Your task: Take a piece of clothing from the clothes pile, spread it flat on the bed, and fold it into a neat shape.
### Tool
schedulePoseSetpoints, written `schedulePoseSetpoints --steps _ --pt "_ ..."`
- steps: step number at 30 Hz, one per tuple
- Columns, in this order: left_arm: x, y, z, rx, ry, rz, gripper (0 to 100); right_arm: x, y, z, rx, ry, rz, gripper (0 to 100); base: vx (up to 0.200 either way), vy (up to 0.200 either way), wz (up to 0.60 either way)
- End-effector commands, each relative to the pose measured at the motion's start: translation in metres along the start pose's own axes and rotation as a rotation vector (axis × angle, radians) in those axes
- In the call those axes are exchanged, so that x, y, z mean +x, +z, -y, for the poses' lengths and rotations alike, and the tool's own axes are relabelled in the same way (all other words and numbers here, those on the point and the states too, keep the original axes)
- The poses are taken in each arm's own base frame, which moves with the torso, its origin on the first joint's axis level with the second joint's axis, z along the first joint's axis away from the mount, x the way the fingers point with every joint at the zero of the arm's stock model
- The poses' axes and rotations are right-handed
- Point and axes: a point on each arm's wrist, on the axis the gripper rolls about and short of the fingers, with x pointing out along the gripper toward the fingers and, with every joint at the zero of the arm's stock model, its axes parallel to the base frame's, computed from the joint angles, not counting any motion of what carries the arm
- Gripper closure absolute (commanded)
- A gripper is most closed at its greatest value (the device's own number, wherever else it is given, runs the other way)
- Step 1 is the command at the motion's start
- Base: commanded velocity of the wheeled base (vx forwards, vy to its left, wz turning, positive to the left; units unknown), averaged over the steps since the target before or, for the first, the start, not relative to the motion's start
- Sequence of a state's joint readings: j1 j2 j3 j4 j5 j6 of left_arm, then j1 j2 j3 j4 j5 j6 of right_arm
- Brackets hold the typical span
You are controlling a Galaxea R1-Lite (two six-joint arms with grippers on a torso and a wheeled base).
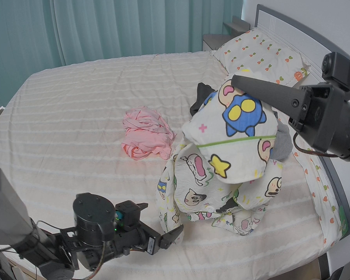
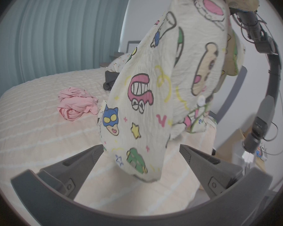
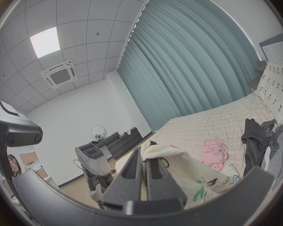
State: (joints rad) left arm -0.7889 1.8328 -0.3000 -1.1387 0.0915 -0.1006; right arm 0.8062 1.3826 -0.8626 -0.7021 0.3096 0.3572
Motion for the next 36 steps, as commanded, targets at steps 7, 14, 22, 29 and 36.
schedulePoseSetpoints --steps 7,14,22,29,36 --pt "0.054 -0.031 0.022 -0.043 0.135 0.037 0 0.008 -0.001 0.004 0.022 -0.004 -0.006 100 0.0 0.0 0.0" --pt "0.056 -0.037 0.02 -0.015 0.16 0.017 0 0.009 0.0 0.004 0.028 -0.006 -0.001 100 0.0 0.0 0.0" --pt "0.067 -0.034 0.014 0.006 0.199 0.033 0 0.008 0.001 0.003 0.027 -0.006 0.004 100 0.0 0.0 0.0" --pt "0.073 -0.033 0.005 -0.005 0.227 0.04 100 0.005 0.002 0.005 0.025 -0.017 0.009 100 0.0 0.0 0.0" --pt "0.074 -0.028 -0.011 -0.038 0.263 0.069 100 -0.001 0.005 0.009 0.02 -0.038 0.019 100 0.0 0.0 0.0"
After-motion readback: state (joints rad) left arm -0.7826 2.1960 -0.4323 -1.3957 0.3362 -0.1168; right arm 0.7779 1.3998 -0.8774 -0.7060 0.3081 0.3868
